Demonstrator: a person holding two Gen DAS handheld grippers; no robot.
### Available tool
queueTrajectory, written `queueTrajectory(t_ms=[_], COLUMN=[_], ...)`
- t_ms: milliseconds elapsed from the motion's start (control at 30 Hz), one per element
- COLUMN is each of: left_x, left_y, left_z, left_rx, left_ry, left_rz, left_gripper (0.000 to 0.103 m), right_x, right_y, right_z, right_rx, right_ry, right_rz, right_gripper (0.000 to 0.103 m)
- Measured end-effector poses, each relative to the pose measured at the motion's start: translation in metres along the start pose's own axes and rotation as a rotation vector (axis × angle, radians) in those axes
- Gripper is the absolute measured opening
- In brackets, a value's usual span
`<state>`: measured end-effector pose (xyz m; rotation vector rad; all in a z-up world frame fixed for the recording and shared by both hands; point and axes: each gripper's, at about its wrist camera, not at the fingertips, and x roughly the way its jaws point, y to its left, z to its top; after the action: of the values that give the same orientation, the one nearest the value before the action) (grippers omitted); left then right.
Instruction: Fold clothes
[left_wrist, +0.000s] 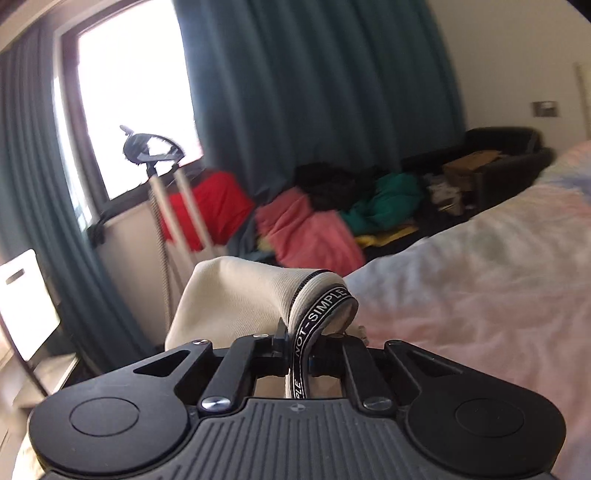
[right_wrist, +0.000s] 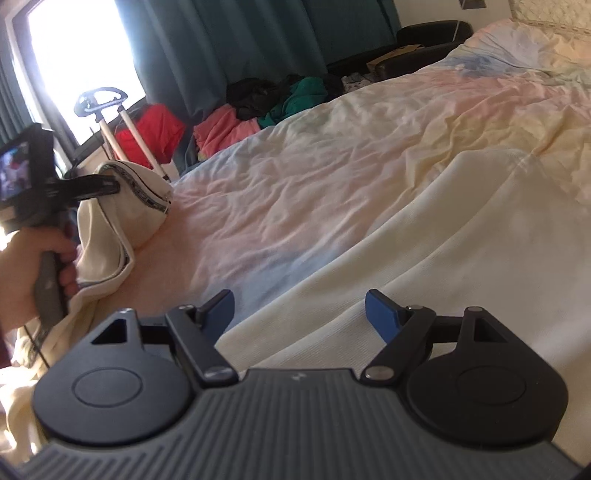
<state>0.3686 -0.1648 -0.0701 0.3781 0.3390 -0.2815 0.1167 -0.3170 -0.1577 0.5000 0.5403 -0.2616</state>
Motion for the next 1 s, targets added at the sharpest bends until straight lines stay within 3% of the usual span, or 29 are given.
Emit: queueTrajectory(t_ms=[167, 233, 333, 433, 733, 767, 800, 867, 933, 1000], left_x=[-0.097, -0.134, -0.161, -0.148, 0.001, 0.016, 0.031, 0.039, 0.031, 0.004], left_y=[-0.018, -0.018, -0.018, -0.025, -0.110, -0.116, -0.121, -0.114, -0.100, -0.077], left_z=[0.041, 0.061, 0.086, 0.097, 0.028, 0.020, 0.012, 0.007, 0.004, 0.003], left_rx=[0.120, 0.195, 0.258, 0.239, 0.137, 0.128, 0.119, 0.109, 0.085, 0.027], left_ry=[-0.085, -0.111, -0.126, -0.113, 0.089, 0.112, 0.133, 0.153, 0.140, 0.115], left_rz=[-0.289, -0.461, -0.588, -0.579, -0.262, -0.231, -0.201, -0.183, -0.169, -0.163], left_gripper=[0.008, 0.008, 0.009, 0.015, 0.019, 0.025, 0.042, 0.063, 0.067, 0.077], right_x=[-0.026, -0.042, -0.060, -0.068, -0.036, -0.031, -0.027, -0.019, -0.011, -0.004], right_y=[-0.003, -0.004, -0.004, -0.005, -0.010, -0.011, -0.012, -0.015, -0.015, -0.013], right_z=[0.003, 0.005, 0.006, 0.007, 0.001, 0.000, -0.001, -0.003, -0.003, -0.003], right_rx=[0.021, 0.030, 0.030, 0.036, 0.040, 0.033, 0.035, 0.052, 0.057, 0.056], right_ry=[-0.040, -0.066, -0.113, -0.139, -0.054, -0.049, -0.038, -0.023, -0.007, 0.009], right_rz=[-0.010, -0.017, -0.027, -0.033, -0.041, -0.045, -0.046, -0.035, -0.029, -0.011], right_gripper=[0.080, 0.080, 0.080, 0.080, 0.080, 0.080, 0.080, 0.080, 0.080, 0.080])
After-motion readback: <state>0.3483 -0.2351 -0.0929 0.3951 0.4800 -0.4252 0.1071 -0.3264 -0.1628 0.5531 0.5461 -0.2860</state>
